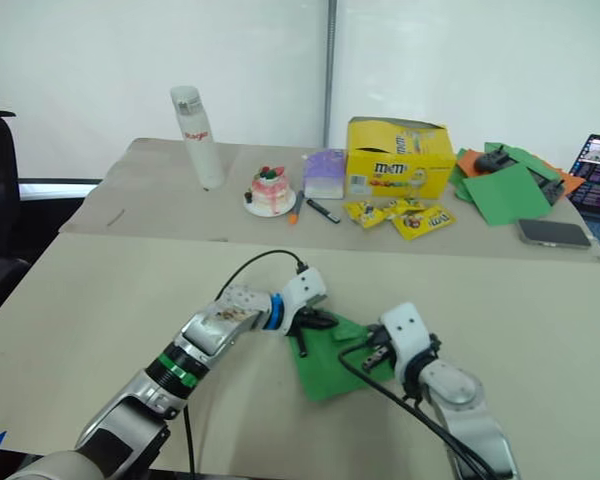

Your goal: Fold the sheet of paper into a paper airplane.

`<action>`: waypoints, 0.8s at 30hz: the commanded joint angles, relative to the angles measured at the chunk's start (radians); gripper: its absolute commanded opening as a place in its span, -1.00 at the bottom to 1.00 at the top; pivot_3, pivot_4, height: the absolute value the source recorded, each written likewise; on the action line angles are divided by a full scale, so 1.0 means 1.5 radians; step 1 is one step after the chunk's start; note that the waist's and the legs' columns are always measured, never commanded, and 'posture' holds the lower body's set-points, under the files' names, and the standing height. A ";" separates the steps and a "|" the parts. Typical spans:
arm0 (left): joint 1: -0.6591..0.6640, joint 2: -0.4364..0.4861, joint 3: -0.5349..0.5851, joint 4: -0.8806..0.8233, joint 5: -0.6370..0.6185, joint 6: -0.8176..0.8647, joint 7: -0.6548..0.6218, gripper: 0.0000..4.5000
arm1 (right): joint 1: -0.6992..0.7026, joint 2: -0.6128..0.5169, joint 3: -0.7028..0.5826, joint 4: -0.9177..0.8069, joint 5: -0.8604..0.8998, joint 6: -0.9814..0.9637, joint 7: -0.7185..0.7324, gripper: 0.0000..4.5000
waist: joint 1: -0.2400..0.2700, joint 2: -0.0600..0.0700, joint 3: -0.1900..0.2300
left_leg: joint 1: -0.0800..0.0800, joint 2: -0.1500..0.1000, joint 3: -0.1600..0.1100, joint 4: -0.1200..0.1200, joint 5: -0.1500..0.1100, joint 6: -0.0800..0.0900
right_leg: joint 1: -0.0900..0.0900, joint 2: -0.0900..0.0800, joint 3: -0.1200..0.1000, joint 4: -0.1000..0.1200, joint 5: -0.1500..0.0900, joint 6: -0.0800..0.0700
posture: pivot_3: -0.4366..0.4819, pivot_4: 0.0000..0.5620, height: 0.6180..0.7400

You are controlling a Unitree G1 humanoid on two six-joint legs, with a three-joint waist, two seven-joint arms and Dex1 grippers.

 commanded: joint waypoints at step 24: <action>-0.010 0.034 0.087 0.107 0.016 -0.027 0.030 -1.00 | -0.047 -0.011 0.132 -0.004 -0.010 0.017 -0.047 -0.99 | -0.013 0.001 0.001 | -0.001 0.000 -0.002 -0.001 0.001 0.001 | -0.001 0.001 0.001 0.000 -0.001 0.000 | -0.05 -0.47 0.70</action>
